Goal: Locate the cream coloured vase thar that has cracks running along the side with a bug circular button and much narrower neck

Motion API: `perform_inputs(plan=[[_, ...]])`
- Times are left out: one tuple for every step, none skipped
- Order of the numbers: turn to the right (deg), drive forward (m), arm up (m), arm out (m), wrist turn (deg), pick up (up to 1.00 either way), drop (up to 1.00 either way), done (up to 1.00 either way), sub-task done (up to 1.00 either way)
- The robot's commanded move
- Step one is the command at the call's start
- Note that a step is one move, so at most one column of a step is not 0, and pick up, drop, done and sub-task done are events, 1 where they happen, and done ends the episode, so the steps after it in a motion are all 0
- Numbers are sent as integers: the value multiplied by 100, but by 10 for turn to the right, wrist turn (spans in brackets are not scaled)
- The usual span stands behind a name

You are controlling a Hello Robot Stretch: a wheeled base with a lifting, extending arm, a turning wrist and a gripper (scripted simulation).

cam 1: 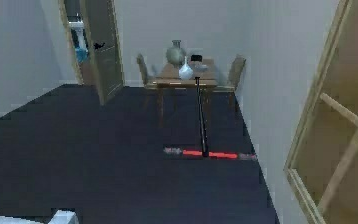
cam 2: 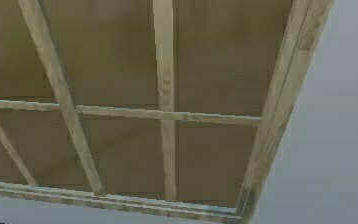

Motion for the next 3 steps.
perform_inputs(plan=[[0,90,0,0,0,0,0,0,0],[-420,0,0,0,0,0,0,0,0],[0,20,0,0,0,0,0,0,0]])
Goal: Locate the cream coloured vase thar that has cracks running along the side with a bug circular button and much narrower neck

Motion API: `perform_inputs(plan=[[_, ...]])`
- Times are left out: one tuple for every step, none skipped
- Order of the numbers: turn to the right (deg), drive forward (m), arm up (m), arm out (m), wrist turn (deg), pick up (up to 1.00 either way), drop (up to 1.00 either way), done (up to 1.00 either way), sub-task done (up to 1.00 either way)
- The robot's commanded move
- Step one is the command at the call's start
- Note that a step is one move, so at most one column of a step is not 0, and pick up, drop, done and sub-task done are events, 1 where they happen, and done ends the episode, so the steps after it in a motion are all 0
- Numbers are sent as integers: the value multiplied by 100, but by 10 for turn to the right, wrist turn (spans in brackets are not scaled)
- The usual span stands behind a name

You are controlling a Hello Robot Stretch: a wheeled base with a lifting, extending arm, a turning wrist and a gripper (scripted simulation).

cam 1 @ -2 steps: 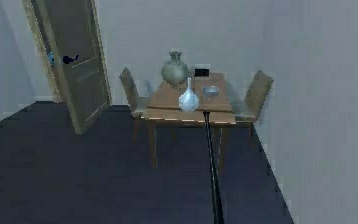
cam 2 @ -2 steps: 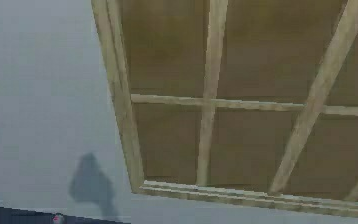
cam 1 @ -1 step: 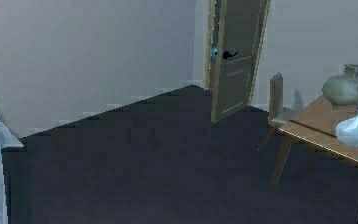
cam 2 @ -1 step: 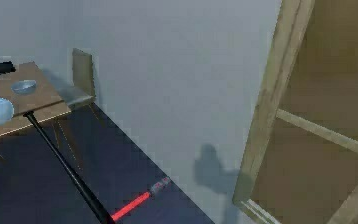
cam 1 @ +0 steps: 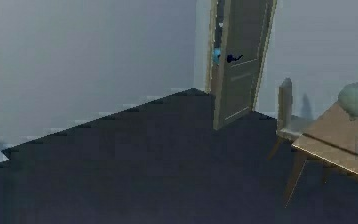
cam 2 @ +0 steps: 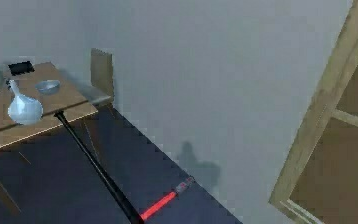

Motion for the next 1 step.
perform_inputs(plan=[[0,45,0,0,0,0,0,0,0]])
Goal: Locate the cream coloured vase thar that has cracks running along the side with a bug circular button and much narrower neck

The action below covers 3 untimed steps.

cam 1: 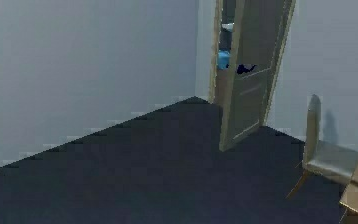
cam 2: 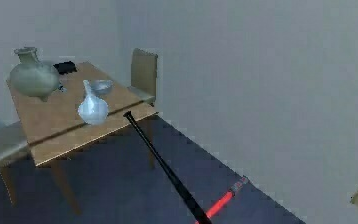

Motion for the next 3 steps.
perform_inputs(plan=[[240,0,0,0,0,0,0,0,0],[0,70,0,0,0,0,0,0,0],[450,0,0,0,0,0,0,0,0]])
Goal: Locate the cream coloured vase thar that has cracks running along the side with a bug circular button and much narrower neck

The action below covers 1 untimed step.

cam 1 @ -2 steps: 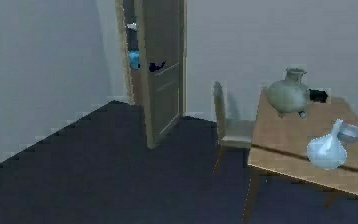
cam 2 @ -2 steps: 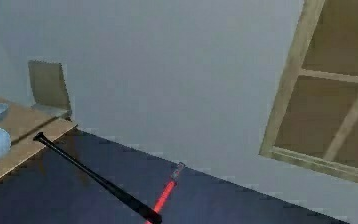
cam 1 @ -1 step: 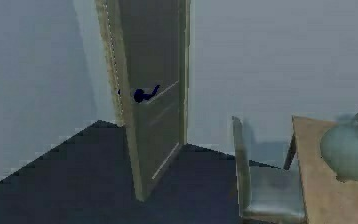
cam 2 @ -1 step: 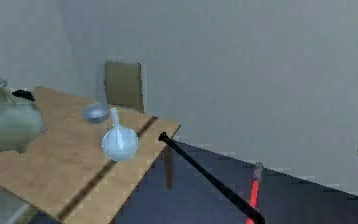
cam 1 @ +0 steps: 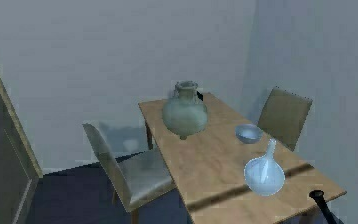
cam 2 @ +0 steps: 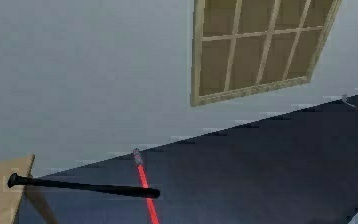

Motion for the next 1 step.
perform_inputs(plan=[[0,0,0,0,0,0,0,100,0]])
